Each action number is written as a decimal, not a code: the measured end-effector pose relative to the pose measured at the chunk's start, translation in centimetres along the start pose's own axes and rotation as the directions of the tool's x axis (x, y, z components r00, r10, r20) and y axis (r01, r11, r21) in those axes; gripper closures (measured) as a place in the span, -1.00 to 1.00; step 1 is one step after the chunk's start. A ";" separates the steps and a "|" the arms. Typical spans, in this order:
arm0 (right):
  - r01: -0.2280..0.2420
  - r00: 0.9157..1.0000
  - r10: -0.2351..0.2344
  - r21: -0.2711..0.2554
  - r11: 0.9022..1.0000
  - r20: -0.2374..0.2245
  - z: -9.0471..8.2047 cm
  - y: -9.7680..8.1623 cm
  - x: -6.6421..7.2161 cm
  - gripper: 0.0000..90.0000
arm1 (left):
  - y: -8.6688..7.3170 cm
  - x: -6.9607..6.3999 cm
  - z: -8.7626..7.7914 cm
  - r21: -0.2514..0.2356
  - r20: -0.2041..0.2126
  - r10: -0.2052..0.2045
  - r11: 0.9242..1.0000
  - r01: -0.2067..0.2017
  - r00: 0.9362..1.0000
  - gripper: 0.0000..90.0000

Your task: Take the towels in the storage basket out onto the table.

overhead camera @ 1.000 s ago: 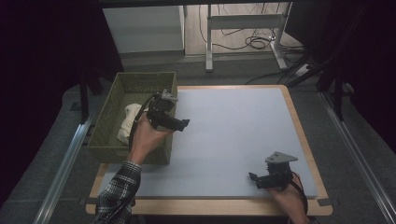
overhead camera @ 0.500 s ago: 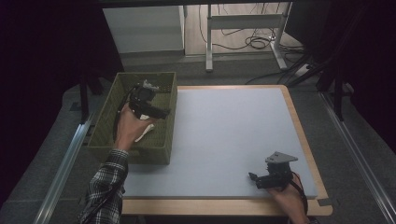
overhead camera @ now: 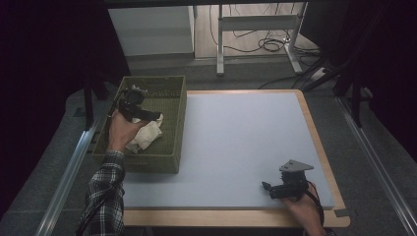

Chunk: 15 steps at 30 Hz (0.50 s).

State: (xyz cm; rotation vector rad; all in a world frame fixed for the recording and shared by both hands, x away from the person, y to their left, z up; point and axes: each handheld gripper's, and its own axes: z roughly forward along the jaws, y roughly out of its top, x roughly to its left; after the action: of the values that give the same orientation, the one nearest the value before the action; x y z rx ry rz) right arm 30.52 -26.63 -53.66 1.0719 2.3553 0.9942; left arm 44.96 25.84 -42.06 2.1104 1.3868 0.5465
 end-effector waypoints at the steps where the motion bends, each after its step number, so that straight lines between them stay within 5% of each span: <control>1: 0.000 1.000 0.000 0.000 1.000 0.000 0.0 0.0 0.0 -0.95 | -0.1 0.4 0.4 0.008 -0.006 -0.015 1.000 0.015 1.000 -0.92; 8: 0.000 1.000 0.000 0.000 1.000 0.000 0.0 0.0 0.0 -0.95 | -0.6 2.1 2.9 0.083 -0.009 -0.064 0.995 0.064 0.998 -0.95; 12: 0.000 1.000 0.000 -0.001 1.000 0.000 0.0 0.0 0.0 -0.95 | -0.9 3.0 4.4 0.127 0.000 -0.103 0.987 0.103 0.995 -0.93; 15: 0.000 1.000 0.000 -0.001 1.000 0.000 0.0 0.0 0.0 -0.95 | -1.2 3.6 5.9 0.201 -0.006 -0.111 0.973 0.110 0.994 -0.91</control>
State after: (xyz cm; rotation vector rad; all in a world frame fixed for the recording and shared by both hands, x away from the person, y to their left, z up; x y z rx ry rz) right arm 30.52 -26.64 -53.66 1.0710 2.3553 0.9949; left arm 49.06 28.25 -47.27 2.1714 1.6046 0.3693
